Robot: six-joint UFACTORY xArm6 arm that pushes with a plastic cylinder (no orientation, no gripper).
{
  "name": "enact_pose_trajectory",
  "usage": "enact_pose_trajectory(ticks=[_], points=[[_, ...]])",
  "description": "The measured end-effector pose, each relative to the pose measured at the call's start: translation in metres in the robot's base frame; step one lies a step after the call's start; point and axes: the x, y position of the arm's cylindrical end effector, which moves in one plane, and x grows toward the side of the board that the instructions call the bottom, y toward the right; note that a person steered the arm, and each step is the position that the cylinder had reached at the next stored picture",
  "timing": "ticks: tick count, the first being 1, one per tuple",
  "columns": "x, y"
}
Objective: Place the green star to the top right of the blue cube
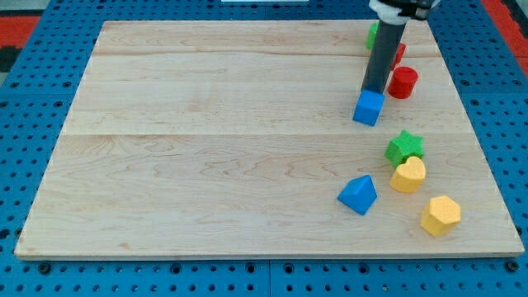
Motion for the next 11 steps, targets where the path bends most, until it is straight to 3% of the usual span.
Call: enact_pose_trajectory(ticks=[1,2,3,5,6,7,9,11], points=[[0.059,-0.047],[0.077,-0.06],[0.04,-0.055],[0.05,0.106],[0.116,0.115],[0.137,0.109],[0.091,0.013],[0.037,-0.029]])
